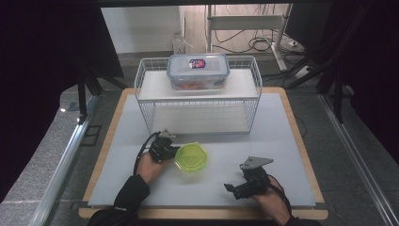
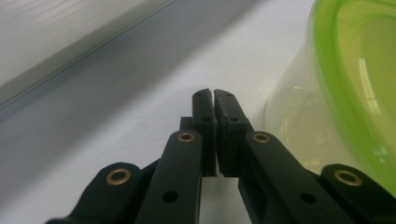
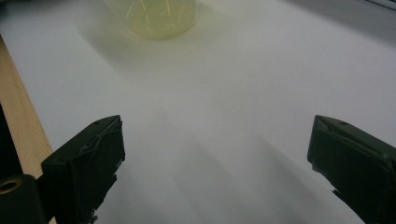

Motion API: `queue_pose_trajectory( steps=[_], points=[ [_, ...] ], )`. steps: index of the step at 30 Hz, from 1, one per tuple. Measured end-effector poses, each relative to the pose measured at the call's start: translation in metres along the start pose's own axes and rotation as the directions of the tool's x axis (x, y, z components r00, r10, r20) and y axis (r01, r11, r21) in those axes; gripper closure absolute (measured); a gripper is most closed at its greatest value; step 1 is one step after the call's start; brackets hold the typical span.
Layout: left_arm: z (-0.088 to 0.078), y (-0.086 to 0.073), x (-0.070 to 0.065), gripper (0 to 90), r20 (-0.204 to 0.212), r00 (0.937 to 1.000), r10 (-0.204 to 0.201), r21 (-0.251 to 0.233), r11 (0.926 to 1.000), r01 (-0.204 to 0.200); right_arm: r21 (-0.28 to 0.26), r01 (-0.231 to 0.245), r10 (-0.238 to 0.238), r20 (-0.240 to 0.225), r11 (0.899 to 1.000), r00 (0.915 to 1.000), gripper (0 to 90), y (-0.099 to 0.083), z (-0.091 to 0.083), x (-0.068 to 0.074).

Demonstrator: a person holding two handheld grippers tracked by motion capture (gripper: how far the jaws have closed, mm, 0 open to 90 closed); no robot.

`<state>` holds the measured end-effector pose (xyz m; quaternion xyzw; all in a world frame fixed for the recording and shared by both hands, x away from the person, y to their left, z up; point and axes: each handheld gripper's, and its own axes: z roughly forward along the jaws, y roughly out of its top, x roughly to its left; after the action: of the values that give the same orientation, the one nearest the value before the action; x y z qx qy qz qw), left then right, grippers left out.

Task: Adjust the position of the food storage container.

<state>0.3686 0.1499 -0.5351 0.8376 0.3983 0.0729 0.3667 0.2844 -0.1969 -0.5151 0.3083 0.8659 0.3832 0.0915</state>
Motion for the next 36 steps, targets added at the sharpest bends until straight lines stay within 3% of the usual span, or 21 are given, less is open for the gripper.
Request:
queue_pose_trajectory(
  steps=[3, 6, 7, 8, 13, 14, 15, 19, 20, 26, 30, 36],
  points=[
    [-0.007, -0.002, 0.002, 87.4, -0.011, 0.9999, -0.009, -0.008, 0.9999, 0.009, -0.001, 0.003, -0.003, 0.002, 1.0, 1.0, 4.0, 0.0, 0.0, 0.0],
    [-0.021, -0.008, 0.003, 86.6, -0.023, 0.9996, -0.015, -0.024, 0.9996, 0.014, -0.007, 0.006, -0.006, 0.003, 1.0, 1.0, 4.0, 0.001, -0.001, 0.0],
    [-0.032, -0.014, 0.001, 86.6, -0.025, 0.9995, -0.02, -0.041, 0.999, 0.019, -0.008, 0.006, -0.006, 0.003, 1.0, 1.0, 4.0, 0.001, -0.002, 0.0],
    [-0.032, -0.014, 0.001, 86.6, -0.025, 0.9995, -0.02, -0.041, 0.999, 0.019, -0.008, 0.006, -0.006, 0.003, 1.0, 1.0, 4.0, 0.001, -0.002, 0.0],
    [-0.058, -0.034, -0.016, 88.3, 0.026, 0.9988, -0.041, -0.099, 0.9941, 0.044, -0.009, 0.006, -0.006, 0.004, 1.0, 1.0, 4.0, 0.001, -0.003, 0.0],
    [-0.062, -0.043, -0.026, 88.8, 0.042, 0.9982, -0.043, -0.1, 0.9939, 0.047, -0.01, 0.006, -0.006, 0.004, 1.0, 1.0, 4.0, 0.001, -0.003, 0.0],
    [-0.062, -0.043, -0.026, 89.2, 0.042, 0.9982, -0.043, -0.1, 0.9939, 0.047, -0.01, 0.006, -0.006, 0.004, 1.0, 1.0, 4.0, 0.001, -0.003, 0.0],
    [-0.067, -0.058, -0.053, 89.4, 0.094, 0.9953, -0.022, -0.086, 0.9959, 0.03, -0.008, 0.01, -0.01, 0.004, 1.0, 0.9999, 4.0, 0.001, -0.002, 0.001],
    [-0.067, -0.058, -0.053, 89.4, 0.094, 0.9953, -0.022, -0.086, 0.9959, 0.03, -0.009, 0.012, -0.012, 0.003, 1.0, 0.9999, 4.0, 0.001, -0.002, 0.001],
    [-0.061, -0.052, -0.085, 89.0, 0.131, 0.9885, 0.074, -0.079, 0.9948, -0.064, -0.006, 0.014, -0.014, 0.004, 1.0, 0.9999, 4.0, 0.001, -0.001, 0.001],
    [-0.059, -0.044, -0.091, 88.5, 0.128, 0.9861, 0.106, -0.09, 0.9914, -0.095, -0.006, 0.012, -0.012, 0.004, 1.0, 0.9999, 3.9, 0.001, -0.001, 0.0],
    [-0.059, -0.041, -0.085, 88.2, 0.123, 0.9884, 0.089, -0.095, 0.9925, -0.078, -0.003, 0.011, -0.011, 0.001, 1.0, 0.9999, 4.0, 0.001, -0.001, 0.001]
  ],
)
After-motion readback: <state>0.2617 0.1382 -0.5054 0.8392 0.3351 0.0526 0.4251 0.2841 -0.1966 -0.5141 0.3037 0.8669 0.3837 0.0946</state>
